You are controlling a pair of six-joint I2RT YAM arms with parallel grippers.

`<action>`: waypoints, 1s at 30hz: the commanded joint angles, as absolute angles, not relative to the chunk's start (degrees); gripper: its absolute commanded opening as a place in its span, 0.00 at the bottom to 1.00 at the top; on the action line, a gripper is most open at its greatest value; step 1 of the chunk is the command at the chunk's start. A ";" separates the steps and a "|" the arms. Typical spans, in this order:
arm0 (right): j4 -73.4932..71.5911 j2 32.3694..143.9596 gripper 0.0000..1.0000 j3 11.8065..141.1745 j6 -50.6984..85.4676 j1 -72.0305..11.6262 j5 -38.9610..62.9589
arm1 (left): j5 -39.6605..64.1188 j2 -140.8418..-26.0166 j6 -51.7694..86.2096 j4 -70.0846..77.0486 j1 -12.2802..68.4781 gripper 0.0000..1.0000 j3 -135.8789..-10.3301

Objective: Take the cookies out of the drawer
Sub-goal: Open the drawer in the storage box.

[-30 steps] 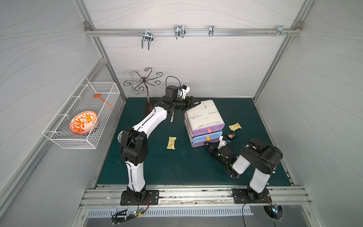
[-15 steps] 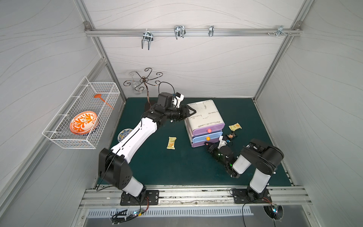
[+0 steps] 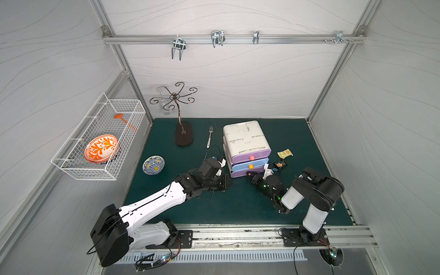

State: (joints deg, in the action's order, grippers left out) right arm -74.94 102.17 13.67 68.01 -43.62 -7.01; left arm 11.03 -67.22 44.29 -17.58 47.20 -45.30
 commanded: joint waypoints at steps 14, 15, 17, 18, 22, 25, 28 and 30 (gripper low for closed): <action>-68.64 105.10 0.13 14.08 68.78 -44.58 -3.78 | -9.44 -81.18 47.35 3.39 50.19 0.05 -49.63; -68.64 105.29 0.13 13.98 68.80 -44.64 -3.78 | -9.15 -81.87 46.87 3.26 50.19 0.05 -50.19; -68.71 105.31 0.12 13.74 68.96 -44.67 -3.51 | -9.65 -83.47 46.42 1.94 50.19 0.05 -51.26; -68.83 105.33 0.12 13.46 69.06 -44.91 -3.58 | -10.13 -83.87 46.49 1.76 50.19 0.05 -51.37; -68.82 104.74 0.12 12.07 69.43 -45.70 -4.37 | -11.06 -84.45 47.10 1.83 50.10 0.06 -51.58; -68.76 104.11 0.12 10.97 69.60 -46.20 -4.57 | -11.21 -84.79 47.14 1.58 50.02 0.09 -52.70; -68.64 102.94 0.12 10.20 69.65 -46.79 -4.55 | -9.87 -85.95 46.56 1.65 50.01 0.12 -54.34; -66.67 101.78 0.12 9.71 69.79 -47.61 -5.01 | -8.83 -87.11 46.16 0.28 50.06 0.13 -55.90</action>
